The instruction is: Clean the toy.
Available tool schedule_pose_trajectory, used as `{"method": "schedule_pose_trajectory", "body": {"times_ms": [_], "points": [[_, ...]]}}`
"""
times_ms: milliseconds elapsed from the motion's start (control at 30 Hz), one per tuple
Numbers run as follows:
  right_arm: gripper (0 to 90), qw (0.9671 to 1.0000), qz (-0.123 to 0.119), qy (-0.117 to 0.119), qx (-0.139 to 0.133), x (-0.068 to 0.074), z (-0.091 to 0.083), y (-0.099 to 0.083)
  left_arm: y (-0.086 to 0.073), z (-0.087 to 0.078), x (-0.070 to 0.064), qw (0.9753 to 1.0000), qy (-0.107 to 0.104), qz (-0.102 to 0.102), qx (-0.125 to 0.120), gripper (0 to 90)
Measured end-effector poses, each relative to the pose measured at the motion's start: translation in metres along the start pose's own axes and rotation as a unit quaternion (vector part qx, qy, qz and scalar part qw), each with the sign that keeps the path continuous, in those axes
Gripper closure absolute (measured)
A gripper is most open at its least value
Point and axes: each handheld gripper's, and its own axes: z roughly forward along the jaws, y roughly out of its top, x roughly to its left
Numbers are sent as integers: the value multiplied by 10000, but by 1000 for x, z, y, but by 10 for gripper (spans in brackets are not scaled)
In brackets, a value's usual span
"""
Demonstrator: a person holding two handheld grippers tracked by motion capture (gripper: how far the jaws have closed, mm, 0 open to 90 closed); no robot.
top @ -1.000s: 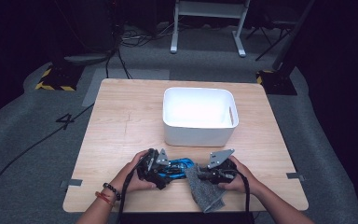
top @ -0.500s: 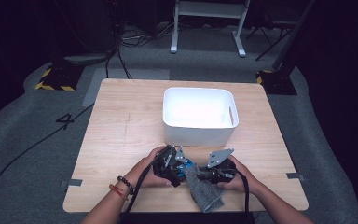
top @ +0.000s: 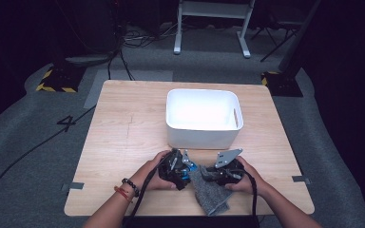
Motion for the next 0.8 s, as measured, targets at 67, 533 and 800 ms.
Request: {"method": "schedule_pose_trajectory", "body": {"times_ms": [67, 533, 800], "points": [[699, 9999, 69, -91, 25, -6, -5, -5, 0, 0, 0, 10000, -11, 19, -13, 176], [758, 9983, 418, -383, 166, -26, -11, -14, 28, 10, -4, 9997, -103, 240, -8, 176], [755, 9983, 379, -412, 147, -25, -11, -14, 35, 13, -7, 9988, -16, 467, 161, 208]]}}
